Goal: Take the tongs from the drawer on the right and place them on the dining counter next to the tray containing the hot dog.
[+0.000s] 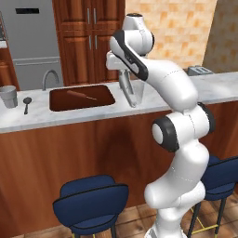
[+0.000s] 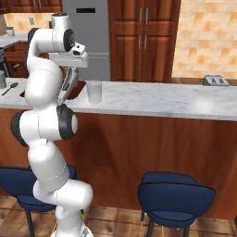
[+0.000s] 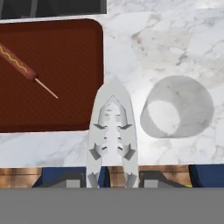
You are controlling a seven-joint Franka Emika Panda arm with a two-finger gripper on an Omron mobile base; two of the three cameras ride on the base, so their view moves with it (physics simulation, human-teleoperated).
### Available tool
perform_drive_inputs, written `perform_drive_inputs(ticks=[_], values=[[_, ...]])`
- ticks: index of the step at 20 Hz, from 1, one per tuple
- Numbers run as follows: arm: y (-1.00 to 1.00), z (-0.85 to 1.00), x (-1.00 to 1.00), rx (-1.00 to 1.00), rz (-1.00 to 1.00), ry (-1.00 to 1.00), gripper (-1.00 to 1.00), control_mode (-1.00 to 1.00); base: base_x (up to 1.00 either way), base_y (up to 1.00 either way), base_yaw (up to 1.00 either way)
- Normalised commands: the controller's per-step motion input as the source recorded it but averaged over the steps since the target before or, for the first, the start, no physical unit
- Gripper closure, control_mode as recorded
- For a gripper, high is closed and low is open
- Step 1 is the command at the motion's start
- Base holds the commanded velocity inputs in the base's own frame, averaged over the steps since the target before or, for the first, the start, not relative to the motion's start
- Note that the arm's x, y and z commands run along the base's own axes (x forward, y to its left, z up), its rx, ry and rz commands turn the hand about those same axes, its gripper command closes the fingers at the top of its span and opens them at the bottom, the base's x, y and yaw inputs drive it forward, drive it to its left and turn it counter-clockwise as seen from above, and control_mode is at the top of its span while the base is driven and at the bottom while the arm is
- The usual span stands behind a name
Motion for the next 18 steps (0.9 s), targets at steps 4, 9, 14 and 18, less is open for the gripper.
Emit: perform_drive_inputs(ticks=[4, 9, 14, 18], values=[[0.0, -0.07, 0.29, 0.0, 0.0, 0.0, 1.0, -1.0, 0.0, 0.0, 0.0], [0.0, -0.06, 0.32, 0.0, 0.0, 0.03, 1.0, -1.0, 0.0, 0.0, 0.0], [0.0, -0.12, 0.21, 0.0, 0.0, 0.04, 1.0, -1.0, 0.0, 0.0, 0.0], [-0.03, -0.17, 0.1, 0.0, 0.0, 0.01, 1.0, -1.0, 0.0, 0.0, 0.0]])
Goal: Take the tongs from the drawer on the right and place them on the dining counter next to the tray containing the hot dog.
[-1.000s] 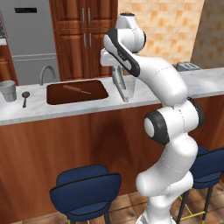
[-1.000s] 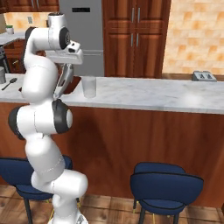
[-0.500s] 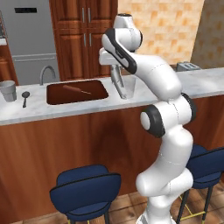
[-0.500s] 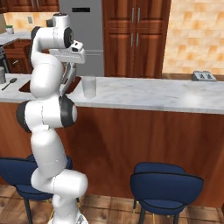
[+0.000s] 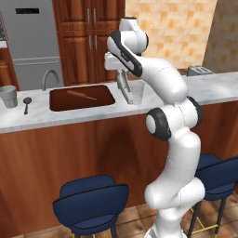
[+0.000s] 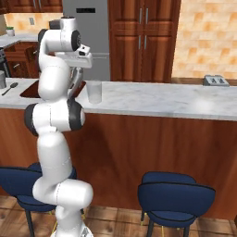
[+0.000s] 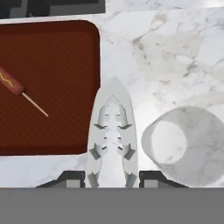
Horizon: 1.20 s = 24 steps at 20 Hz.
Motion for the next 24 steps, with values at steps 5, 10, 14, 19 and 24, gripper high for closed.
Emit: perform_drive_inputs(ticks=[5, 10, 14, 19, 24], values=[[-0.13, -0.22, 0.01, 0.0, 0.02, 0.02, 1.0, -1.0, 0.0, 0.0, 0.0], [-0.03, -0.15, 0.08, 0.0, 0.0, 0.02, 1.0, -1.0, 0.0, 0.0, 0.0], [0.0, -0.07, 0.13, 0.0, 0.0, 0.02, 1.0, -1.0, 0.0, 0.0, 0.0], [0.0, -0.13, 0.13, 0.0, 0.0, 0.01, 1.0, -1.0, 0.0, 0.0, 0.0], [0.0, -0.09, 0.2, 0.0, 0.0, 0.0, 1.0, -1.0, 0.0, 0.0, 0.0]])
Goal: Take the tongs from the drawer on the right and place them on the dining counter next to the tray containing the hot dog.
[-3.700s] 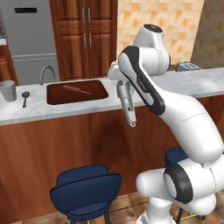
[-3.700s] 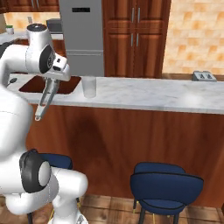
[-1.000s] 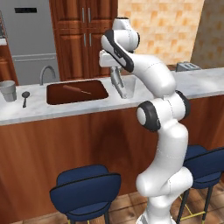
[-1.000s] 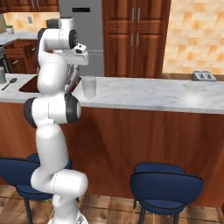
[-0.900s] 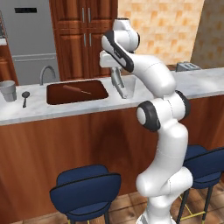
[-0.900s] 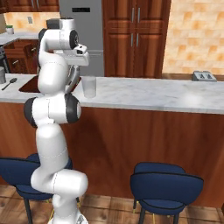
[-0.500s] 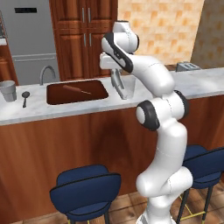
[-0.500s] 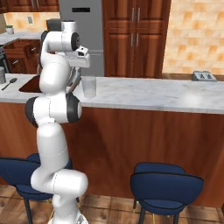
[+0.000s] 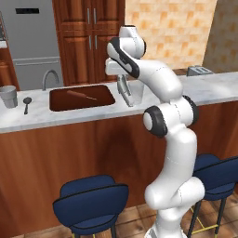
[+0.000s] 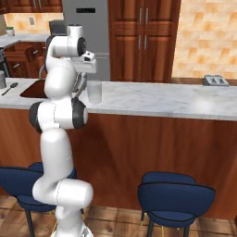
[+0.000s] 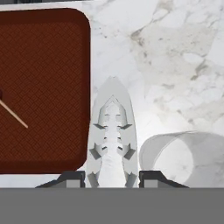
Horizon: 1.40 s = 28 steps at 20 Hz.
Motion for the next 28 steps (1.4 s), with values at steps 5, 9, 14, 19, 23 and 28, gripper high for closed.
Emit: perform_drive_inputs(ticks=[5, 9, 14, 19, 23, 28], values=[[0.0, -0.08, 0.25, 0.0, 0.0, 0.0, 1.0, -1.0, 0.0, 0.0, 0.0], [0.0, -0.08, 0.27, 0.0, 0.0, 0.0, 1.0, -1.0, 0.0, 0.0, 0.0], [0.0, -0.12, 0.18, 0.0, 0.0, 0.0, 1.0, -1.0, 0.0, 0.0, 0.0], [0.0, -0.08, 0.24, 0.0, 0.0, 0.0, 1.0, -1.0, 0.0, 0.0, 0.0], [0.0, -0.05, 0.32, 0.0, 0.0, 0.0, 1.0, -1.0, 0.0, 0.0, 0.0], [0.0, -0.07, 0.23, 0.0, 0.0, 0.0, 1.0, -1.0, 0.0, 0.0, 0.0]])
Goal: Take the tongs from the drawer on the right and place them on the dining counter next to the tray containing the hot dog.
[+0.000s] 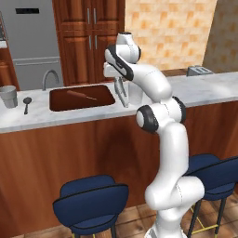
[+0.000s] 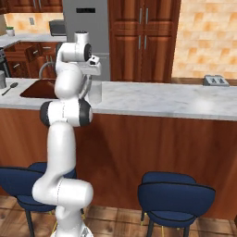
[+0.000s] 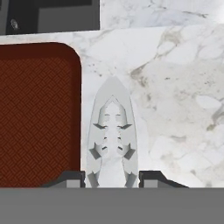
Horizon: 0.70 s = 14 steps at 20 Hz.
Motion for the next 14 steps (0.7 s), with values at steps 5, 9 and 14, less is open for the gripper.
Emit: perform_drive_inputs(ticks=[5, 9, 14], values=[[0.0, -0.22, 0.15, 0.0, 0.0, 0.0, 1.0, -1.0, 0.0, 0.0, 0.0], [0.0, -0.3, 0.03, 0.0, 0.0, 0.01, 1.0, -1.0, 0.0, 0.0, 0.0], [0.0, -0.05, 0.02, 0.0, 0.0, 0.01, -1.0, -1.0, 0.0, 0.0, 0.0]])
